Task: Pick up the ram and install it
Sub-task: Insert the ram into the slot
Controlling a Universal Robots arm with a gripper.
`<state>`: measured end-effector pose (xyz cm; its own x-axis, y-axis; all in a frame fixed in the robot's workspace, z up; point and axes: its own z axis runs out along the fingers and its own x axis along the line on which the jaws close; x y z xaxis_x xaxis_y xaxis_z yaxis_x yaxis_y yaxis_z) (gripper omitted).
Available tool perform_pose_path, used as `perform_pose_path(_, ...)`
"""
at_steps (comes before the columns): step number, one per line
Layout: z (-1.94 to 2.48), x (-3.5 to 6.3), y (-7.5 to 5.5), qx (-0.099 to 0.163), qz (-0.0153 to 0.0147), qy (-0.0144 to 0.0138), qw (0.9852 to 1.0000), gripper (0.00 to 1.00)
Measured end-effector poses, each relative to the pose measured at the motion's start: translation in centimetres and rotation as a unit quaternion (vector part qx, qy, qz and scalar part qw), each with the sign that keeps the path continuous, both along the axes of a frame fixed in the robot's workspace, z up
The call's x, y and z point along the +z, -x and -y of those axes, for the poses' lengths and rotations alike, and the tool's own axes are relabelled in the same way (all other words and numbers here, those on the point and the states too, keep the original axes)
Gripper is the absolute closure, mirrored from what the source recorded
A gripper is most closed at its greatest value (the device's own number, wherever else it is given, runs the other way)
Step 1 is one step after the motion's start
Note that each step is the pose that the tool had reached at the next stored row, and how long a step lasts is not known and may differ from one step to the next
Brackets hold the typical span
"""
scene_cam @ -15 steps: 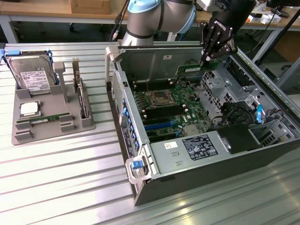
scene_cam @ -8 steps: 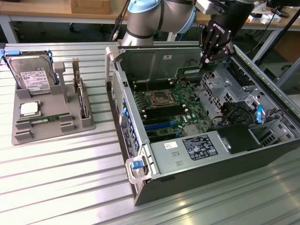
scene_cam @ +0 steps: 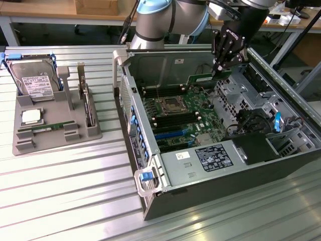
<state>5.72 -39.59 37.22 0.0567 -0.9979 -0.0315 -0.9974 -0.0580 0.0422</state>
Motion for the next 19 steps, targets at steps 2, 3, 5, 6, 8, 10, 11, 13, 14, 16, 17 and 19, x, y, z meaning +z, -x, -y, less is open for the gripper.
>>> perform_pose_path(2, 0.00, -0.23, 0.0, 0.000, 0.0000, 0.0000, 1.0000, 0.88)
perform_pose_path(3, 0.00, -0.35, 0.0, 0.000, 0.0000, 0.0000, 1.0000, 0.88)
perform_pose_path(5, 0.00, -0.51, 0.0, 0.000, 0.0000, 0.0000, 1.0000, 0.88)
perform_pose_path(6, 0.00, -0.58, 0.0, 0.000, 0.0000, 0.0000, 1.0000, 0.88)
perform_pose_path(8, 0.00, -0.68, 0.0, 0.000, 0.0000, 0.0000, 1.0000, 0.88)
perform_pose_path(10, 0.00, -0.80, 0.0, 0.000, 0.0000, 0.0000, 1.0000, 0.88)
perform_pose_path(11, 0.00, -0.92, 0.0, 0.000, 0.0000, 0.0000, 1.0000, 0.88)
perform_pose_path(13, 0.00, -1.11, 0.0, 0.000, 0.0000, 0.0000, 1.0000, 0.88)
perform_pose_path(14, 0.00, -1.16, 0.0, 0.000, 0.0000, 0.0000, 1.0000, 0.88)
perform_pose_path(16, 0.00, -1.27, 0.0, 0.000, 0.0000, 0.0000, 1.0000, 0.88)
perform_pose_path(17, 0.00, -1.31, 0.0, 0.000, 0.0000, 0.0000, 1.0000, 0.88)
perform_pose_path(19, 0.00, -1.41, 0.0, 0.000, 0.0000, 0.0000, 1.0000, 0.88)
